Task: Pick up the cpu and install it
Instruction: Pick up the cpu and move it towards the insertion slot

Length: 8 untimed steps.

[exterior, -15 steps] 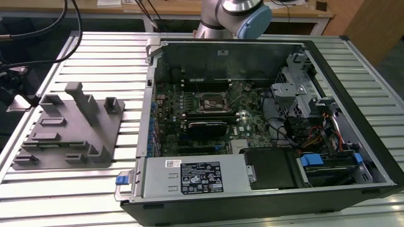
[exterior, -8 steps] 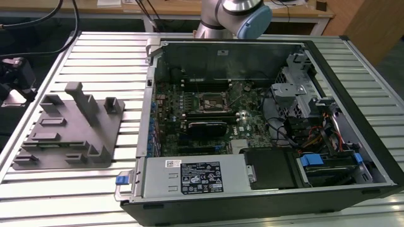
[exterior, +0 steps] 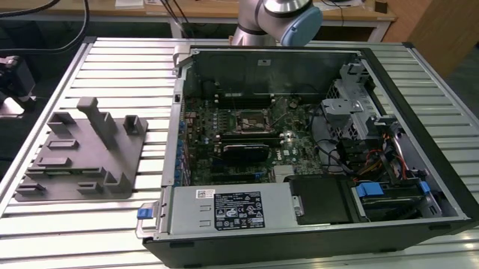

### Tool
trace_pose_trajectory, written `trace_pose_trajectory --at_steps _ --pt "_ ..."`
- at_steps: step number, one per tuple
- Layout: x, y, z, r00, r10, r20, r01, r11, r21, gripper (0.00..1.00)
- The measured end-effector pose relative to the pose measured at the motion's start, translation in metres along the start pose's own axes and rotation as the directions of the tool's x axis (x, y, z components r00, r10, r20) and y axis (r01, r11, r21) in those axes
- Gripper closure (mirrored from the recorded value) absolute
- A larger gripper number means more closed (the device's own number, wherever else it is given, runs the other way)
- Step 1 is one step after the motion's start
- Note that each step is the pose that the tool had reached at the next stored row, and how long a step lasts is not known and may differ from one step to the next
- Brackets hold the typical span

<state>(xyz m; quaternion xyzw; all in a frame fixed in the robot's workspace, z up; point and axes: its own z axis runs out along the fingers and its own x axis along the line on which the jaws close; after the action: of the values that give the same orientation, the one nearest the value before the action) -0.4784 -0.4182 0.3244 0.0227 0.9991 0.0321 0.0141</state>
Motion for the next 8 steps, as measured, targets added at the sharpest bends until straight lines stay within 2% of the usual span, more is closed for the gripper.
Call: trace_pose_trajectory --at_steps 8 --pt "-0.0006 0.0015 -0.0227 1.0000 0.000 0.0082 0.001 1.0000 -0.0015 0.45"
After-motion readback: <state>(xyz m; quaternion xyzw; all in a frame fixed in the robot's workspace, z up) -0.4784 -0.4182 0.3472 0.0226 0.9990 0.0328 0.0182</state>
